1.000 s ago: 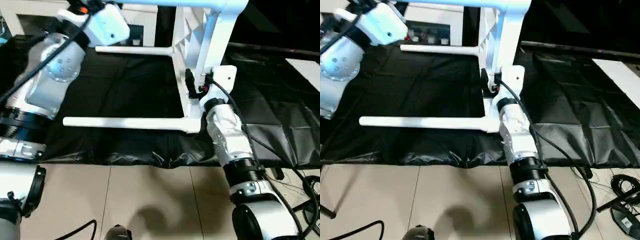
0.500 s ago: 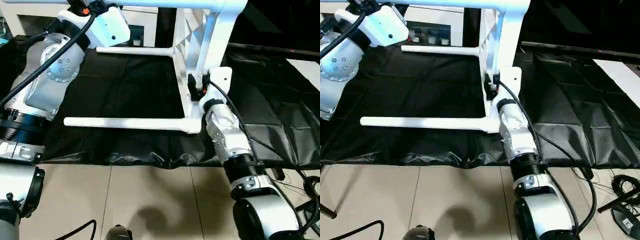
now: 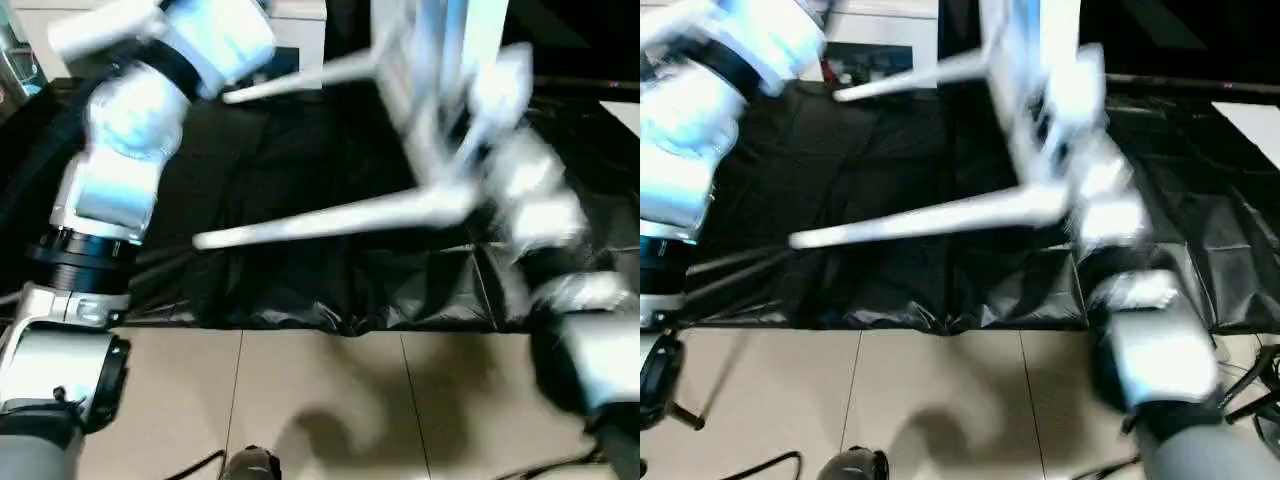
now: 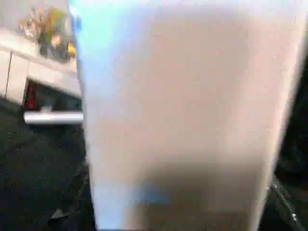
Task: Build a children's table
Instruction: Flip table
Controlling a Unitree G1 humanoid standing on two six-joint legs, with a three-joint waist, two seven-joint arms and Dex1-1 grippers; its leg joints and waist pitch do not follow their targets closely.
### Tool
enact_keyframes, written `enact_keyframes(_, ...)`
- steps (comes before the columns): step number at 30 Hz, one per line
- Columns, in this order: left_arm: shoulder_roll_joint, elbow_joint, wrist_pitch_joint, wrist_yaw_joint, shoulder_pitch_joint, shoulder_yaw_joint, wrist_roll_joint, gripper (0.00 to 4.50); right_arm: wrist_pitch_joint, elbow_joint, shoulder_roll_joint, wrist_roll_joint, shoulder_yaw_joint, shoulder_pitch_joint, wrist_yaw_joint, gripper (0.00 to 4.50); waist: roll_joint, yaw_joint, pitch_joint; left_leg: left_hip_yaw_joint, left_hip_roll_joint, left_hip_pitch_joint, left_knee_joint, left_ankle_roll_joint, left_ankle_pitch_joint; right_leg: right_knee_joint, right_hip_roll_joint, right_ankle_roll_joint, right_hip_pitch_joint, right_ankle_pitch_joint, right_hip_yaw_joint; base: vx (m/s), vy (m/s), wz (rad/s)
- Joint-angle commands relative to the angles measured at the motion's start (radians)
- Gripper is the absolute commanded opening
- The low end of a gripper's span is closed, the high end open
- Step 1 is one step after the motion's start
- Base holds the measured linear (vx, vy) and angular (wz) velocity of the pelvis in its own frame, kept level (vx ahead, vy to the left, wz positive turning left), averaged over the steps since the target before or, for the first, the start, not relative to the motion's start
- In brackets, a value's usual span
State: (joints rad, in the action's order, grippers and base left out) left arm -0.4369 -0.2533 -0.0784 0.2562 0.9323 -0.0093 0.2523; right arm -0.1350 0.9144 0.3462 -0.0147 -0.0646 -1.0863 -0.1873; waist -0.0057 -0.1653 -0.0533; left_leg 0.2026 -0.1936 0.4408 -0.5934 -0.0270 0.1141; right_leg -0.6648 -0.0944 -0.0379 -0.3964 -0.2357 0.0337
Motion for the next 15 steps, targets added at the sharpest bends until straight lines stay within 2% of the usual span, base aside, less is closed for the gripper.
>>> enact_keyframes(1,0.085,-0.028,0.098,-0.070,-0.068,0.133,-0.207,2.33,-0.041,0.044,0.068,0.019,-0.048,-0.097,0.000,1.95,-0.027,0.011,0.078,-0.013,-0.025,-0.048,0.044,0.002,0.209,0.077,-0.036,0.188,0.022,-0.063,-0.019,0.000,0.000,0.00)
enact_keyframes(2,0.085,-0.028,0.098,-0.070,-0.068,0.133,-0.207,2.33,-0.041,0.044,0.068,0.019,-0.048,-0.097,0.000,1.95,-0.028,0.014,0.078,-0.014,-0.025,-0.049,0.044,-0.002,0.222,0.078,-0.036,0.189,0.021,-0.076,-0.019,0.000,0.000,0.00)
enact_keyframes(3,0.107,-0.015,0.124,-0.082,-0.075,0.165,-0.229,2.33,-0.054,0.066,0.082,0.018,-0.046,-0.139,-0.010,1.95,-0.026,0.011,0.075,-0.013,-0.027,-0.053,0.045,-0.010,0.253,0.083,-0.037,0.185,0.016,-0.109,-0.020,0.000,0.000,0.00)
enact_keyframes(4,0.107,-0.015,0.124,-0.082,-0.075,0.165,-0.229,2.33,-0.054,0.066,0.082,0.018,-0.046,-0.139,-0.010,1.95,-0.028,0.016,0.074,-0.014,-0.026,-0.049,0.047,-0.013,0.262,0.084,-0.037,0.183,0.017,-0.122,-0.020,0.000,0.000,0.00)
enact_keyframes(5,0.129,0.001,0.153,-0.099,-0.083,0.196,-0.251,2.33,-0.070,0.092,0.092,0.018,-0.043,-0.175,-0.022,1.95,-0.025,0.012,0.073,-0.014,-0.028,-0.055,0.047,-0.022,0.288,0.087,-0.037,0.174,0.013,-0.148,-0.021,0.000,0.000,0.00)
enact_keyframes(7,0.177,0.041,0.221,-0.134,-0.116,0.244,-0.293,2.33,-0.087,0.143,0.102,0.015,-0.030,-0.238,-0.073,1.95,-0.029,0.016,0.070,-0.017,-0.027,-0.051,0.049,-0.028,0.309,0.090,-0.037,0.169,0.013,-0.167,-0.020,0.000,0.000,0.00)
enact_keyframes(8,0.198,0.067,0.252,-0.149,-0.146,0.253,-0.296,2.33,-0.089,0.166,0.105,0.003,-0.014,-0.264,-0.111,1.95,-0.028,0.015,0.073,-0.017,-0.029,-0.053,0.047,-0.029,0.315,0.087,-0.039,0.171,0.013,-0.165,-0.020,0.000,0.000,0.00)
enact_keyframes(9,0.202,0.075,0.260,-0.152,-0.156,0.252,-0.293,2.33,-0.091,0.174,0.106,-0.005,-0.007,-0.271,-0.120,1.95,-0.033,0.020,0.069,-0.020,-0.029,-0.045,0.050,-0.024,0.316,0.087,-0.037,0.170,0.017,-0.168,-0.018,0.000,0.000,0.00)
enact_keyframes(10,0.203,0.084,0.268,-0.152,-0.164,0.250,-0.287,2.33,-0.096,0.184,0.108,-0.017,0.001,-0.278,-0.130,2.30,-0.034,0.018,0.068,-0.018,-0.030,-0.049,0.049,-0.022,0.333,0.092,-0.038,0.159,0.010,-0.190,-0.019,0.000,0.000,0.00)
enact_keyframes(11,0.203,0.085,0.269,-0.152,-0.165,0.250,-0.287,2.33,-0.097,0.185,0.108,-0.018,0.002,-0.279,-0.131,2.30,-0.032,0.018,0.067,-0.019,-0.030,-0.049,0.050,-0.026,0.342,0.092,-0.039,0.155,0.009,-0.204,-0.020,0.000,0.000,0.00)
enact_keyframes(12,0.203,0.088,0.272,-0.151,-0.166,0.250,-0.287,2.33,-0.096,0.190,0.106,-0.016,0.001,-0.282,-0.143,2.51,-0.028,0.019,0.067,-0.021,-0.030,-0.052,0.053,-0.037,0.364,0.096,-0.038,0.145,0.005,-0.225,-0.020,0.000,0.000,0.00)
enact_keyframes(15,0.200,0.089,0.283,-0.144,-0.163,0.248,-0.277,2.33,-0.108,0.205,0.101,-0.011,-0.002,-0.288,-0.166,2.75,-0.032,0.022,0.065,-0.025,-0.030,-0.065,0.057,-0.077,0.470,0.102,-0.036,0.126,-0.006,-0.281,-0.019,0.000,0.000,0.00)
